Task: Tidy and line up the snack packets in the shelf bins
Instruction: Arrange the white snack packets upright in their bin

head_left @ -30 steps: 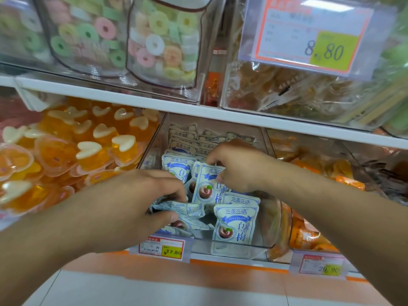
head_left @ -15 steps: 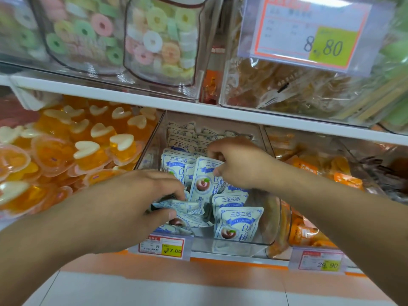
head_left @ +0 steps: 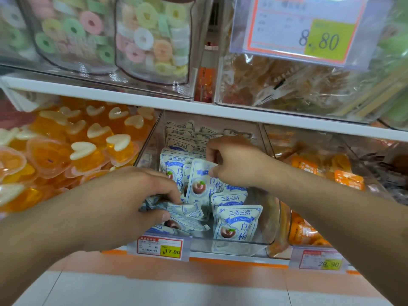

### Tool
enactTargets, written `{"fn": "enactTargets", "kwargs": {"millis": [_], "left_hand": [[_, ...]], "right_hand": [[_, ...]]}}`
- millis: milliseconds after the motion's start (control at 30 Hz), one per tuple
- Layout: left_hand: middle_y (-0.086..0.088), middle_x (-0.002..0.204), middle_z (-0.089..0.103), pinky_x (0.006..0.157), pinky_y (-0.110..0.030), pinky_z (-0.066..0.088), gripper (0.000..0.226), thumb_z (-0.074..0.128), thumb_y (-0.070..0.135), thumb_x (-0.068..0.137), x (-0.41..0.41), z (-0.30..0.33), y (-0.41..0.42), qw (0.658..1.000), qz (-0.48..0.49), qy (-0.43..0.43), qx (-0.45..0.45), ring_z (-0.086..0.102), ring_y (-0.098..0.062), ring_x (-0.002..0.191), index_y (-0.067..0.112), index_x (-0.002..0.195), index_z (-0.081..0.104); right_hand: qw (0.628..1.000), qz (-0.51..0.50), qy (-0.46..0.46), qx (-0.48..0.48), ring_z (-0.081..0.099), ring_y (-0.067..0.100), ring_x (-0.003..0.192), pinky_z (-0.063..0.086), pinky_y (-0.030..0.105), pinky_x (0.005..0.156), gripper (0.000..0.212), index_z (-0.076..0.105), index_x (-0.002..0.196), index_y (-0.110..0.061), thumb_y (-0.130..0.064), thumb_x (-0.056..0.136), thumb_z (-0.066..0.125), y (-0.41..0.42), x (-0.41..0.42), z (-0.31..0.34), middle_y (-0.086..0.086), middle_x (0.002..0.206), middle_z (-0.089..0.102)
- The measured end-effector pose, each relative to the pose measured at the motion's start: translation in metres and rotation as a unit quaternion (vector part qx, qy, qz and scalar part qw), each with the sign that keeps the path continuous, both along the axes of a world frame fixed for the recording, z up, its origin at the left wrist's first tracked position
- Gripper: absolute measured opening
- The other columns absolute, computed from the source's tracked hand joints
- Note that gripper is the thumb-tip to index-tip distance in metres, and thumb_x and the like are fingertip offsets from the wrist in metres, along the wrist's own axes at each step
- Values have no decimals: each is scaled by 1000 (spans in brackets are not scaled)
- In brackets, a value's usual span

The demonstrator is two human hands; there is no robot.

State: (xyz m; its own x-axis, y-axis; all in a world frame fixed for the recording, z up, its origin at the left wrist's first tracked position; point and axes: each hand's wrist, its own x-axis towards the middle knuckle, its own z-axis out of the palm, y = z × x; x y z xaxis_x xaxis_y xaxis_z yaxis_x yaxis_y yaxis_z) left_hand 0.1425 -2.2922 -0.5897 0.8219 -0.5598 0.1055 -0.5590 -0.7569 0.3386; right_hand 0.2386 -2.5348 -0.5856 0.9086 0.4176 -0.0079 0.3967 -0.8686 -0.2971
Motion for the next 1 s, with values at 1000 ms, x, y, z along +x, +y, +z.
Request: {"fn": "enactTargets", "kwargs": {"millis": [1000], "left_hand": [[32,122,55,95,-21,46,29,54,53,90,-7,10,-5,999,32,-1,13,54,5,115,46,117,62]], "right_hand": [[978,14,-28,-205,60,21,67,45,28,53,37,59,79,-18,-51,80,77,19,-18,0,1,72,61]]}}
